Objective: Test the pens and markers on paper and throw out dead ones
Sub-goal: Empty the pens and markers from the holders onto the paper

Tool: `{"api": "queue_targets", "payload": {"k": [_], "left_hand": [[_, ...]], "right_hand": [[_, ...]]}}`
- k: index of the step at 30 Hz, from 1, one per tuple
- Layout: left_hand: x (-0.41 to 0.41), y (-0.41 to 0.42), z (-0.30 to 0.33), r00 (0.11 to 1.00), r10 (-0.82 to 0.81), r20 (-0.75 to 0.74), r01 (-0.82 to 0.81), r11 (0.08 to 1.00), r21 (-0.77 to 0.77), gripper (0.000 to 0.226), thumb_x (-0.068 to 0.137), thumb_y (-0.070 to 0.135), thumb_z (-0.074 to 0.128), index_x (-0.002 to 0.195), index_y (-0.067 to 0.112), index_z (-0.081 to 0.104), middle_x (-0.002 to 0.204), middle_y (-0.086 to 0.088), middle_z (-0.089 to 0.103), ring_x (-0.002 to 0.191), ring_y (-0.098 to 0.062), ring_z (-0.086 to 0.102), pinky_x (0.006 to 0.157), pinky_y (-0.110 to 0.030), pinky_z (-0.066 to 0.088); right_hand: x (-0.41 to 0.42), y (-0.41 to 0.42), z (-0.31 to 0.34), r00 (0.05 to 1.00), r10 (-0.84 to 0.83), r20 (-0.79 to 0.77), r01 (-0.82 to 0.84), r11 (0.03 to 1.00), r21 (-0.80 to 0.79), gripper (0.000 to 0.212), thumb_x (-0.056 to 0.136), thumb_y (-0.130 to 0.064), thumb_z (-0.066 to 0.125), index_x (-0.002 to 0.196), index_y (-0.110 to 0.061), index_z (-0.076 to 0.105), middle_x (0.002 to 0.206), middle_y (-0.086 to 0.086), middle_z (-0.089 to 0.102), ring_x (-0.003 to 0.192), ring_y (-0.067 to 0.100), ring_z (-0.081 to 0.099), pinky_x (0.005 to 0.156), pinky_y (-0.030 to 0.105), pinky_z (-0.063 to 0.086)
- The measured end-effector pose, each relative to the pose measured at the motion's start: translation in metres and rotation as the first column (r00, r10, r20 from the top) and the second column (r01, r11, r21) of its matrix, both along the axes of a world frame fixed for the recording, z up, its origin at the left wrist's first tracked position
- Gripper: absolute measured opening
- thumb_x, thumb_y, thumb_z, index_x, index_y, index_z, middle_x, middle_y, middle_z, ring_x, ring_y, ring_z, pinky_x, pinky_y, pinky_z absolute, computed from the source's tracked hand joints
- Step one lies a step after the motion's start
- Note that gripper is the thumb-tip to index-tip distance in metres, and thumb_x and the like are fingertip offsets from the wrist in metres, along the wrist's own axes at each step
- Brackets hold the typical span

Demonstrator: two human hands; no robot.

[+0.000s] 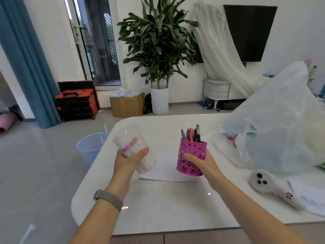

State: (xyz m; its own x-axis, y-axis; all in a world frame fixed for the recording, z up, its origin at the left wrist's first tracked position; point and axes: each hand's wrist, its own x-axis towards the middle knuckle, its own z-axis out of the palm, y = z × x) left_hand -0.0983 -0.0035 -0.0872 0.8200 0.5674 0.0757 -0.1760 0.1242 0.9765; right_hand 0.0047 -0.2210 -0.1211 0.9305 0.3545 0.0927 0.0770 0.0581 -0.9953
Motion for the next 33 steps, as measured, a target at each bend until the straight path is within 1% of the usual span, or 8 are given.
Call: {"api": "queue_targets", "payload": {"k": [6, 12, 16, 19, 22, 24, 28, 33], "left_hand": [[-0.022, 0.022, -0.011, 0.996, -0.055, -0.07, 0.057, 0.998, 0.034, 0.056, 0.063, 0.019, 0.086, 0.112, 0.026, 0.062, 0.108, 0.002, 0.07, 0.099, -0.017, 0.067, 0.089, -0.04, 0.053], [-0.02, 0.027, -0.02, 0.988, -0.082, -0.133, 0.08, 0.997, -0.016, 0.078, 0.037, 0.041, 0.085, 0.11, 0.025, 0.062, 0.105, 0.001, 0.071, 0.099, -0.021, 0.067, 0.09, -0.044, 0.053], [-0.015, 0.022, -0.019, 0.985, -0.124, -0.117, 0.123, 0.992, -0.019, 0.065, 0.052, 0.029, 0.088, 0.112, 0.027, 0.062, 0.11, 0.001, 0.069, 0.102, -0.019, 0.065, 0.091, -0.042, 0.052], [-0.009, 0.016, -0.017, 0.984, -0.143, -0.105, 0.14, 0.99, -0.031, 0.071, 0.045, 0.037, 0.086, 0.112, 0.028, 0.063, 0.11, 0.001, 0.069, 0.102, -0.018, 0.065, 0.089, -0.04, 0.053], [-0.005, 0.013, -0.02, 0.982, -0.156, -0.109, 0.157, 0.988, 0.001, 0.056, 0.064, 0.023, 0.085, 0.115, 0.027, 0.061, 0.111, 0.0, 0.068, 0.101, -0.018, 0.065, 0.084, -0.036, 0.053], [-0.002, 0.012, -0.023, 0.983, -0.144, -0.117, 0.15, 0.988, 0.047, 0.05, 0.07, 0.018, 0.081, 0.115, 0.026, 0.061, 0.11, 0.001, 0.068, 0.098, -0.016, 0.065, 0.079, -0.033, 0.053], [0.006, 0.01, -0.023, 0.987, -0.117, -0.112, 0.126, 0.989, 0.073, 0.046, 0.069, 0.017, 0.082, 0.11, 0.028, 0.063, 0.105, 0.005, 0.069, 0.093, -0.011, 0.066, 0.068, -0.024, 0.051], [0.018, 0.015, -0.027, 0.992, -0.062, -0.109, 0.073, 0.993, 0.097, 0.044, 0.067, 0.017, 0.083, 0.104, 0.029, 0.063, 0.104, 0.006, 0.069, 0.094, -0.013, 0.066, 0.073, -0.027, 0.052]], "right_hand": [[-0.005, 0.015, -0.013, 0.995, 0.097, 0.008, -0.095, 0.988, -0.124, 0.076, 0.054, -0.058, 0.084, 0.12, -0.033, 0.054, 0.11, -0.003, 0.071, 0.101, 0.017, 0.068, 0.094, 0.046, 0.052], [-0.012, 0.004, -0.018, 0.965, 0.259, -0.046, -0.261, 0.922, -0.285, 0.076, 0.058, -0.051, 0.082, 0.125, -0.038, 0.048, 0.113, -0.006, 0.069, 0.104, 0.012, 0.067, 0.097, 0.041, 0.05], [-0.022, -0.013, -0.009, 0.925, 0.36, -0.123, -0.38, 0.879, -0.288, 0.082, 0.06, -0.046, 0.08, 0.132, -0.03, 0.044, 0.12, -0.002, 0.066, 0.109, 0.013, 0.065, 0.094, 0.032, 0.052], [-0.033, -0.025, 0.0, 0.885, 0.429, -0.18, -0.465, 0.831, -0.305, 0.077, 0.062, -0.043, 0.077, 0.131, -0.032, 0.044, 0.119, -0.004, 0.066, 0.108, 0.01, 0.065, 0.084, 0.022, 0.052], [-0.036, -0.035, 0.002, 0.863, 0.461, -0.207, -0.505, 0.807, -0.306, 0.072, 0.068, -0.041, 0.076, 0.132, -0.031, 0.046, 0.121, -0.002, 0.067, 0.112, 0.016, 0.063, 0.092, 0.03, 0.051], [-0.032, -0.037, 0.004, 0.878, 0.439, -0.189, -0.476, 0.841, -0.257, 0.07, 0.068, -0.04, 0.076, 0.131, -0.026, 0.048, 0.12, 0.004, 0.067, 0.112, 0.023, 0.064, 0.096, 0.039, 0.051], [-0.013, -0.024, 0.011, 0.963, 0.243, -0.116, -0.253, 0.964, -0.085, 0.072, 0.059, -0.037, 0.079, 0.124, -0.022, 0.052, 0.113, 0.007, 0.07, 0.104, 0.025, 0.068, 0.086, 0.037, 0.056], [0.025, 0.002, 0.002, 0.997, -0.042, 0.062, 0.053, 0.981, -0.187, 0.072, 0.057, -0.024, 0.09, 0.117, -0.03, 0.05, 0.109, -0.003, 0.068, 0.096, 0.012, 0.068, 0.077, 0.029, 0.056]]}}
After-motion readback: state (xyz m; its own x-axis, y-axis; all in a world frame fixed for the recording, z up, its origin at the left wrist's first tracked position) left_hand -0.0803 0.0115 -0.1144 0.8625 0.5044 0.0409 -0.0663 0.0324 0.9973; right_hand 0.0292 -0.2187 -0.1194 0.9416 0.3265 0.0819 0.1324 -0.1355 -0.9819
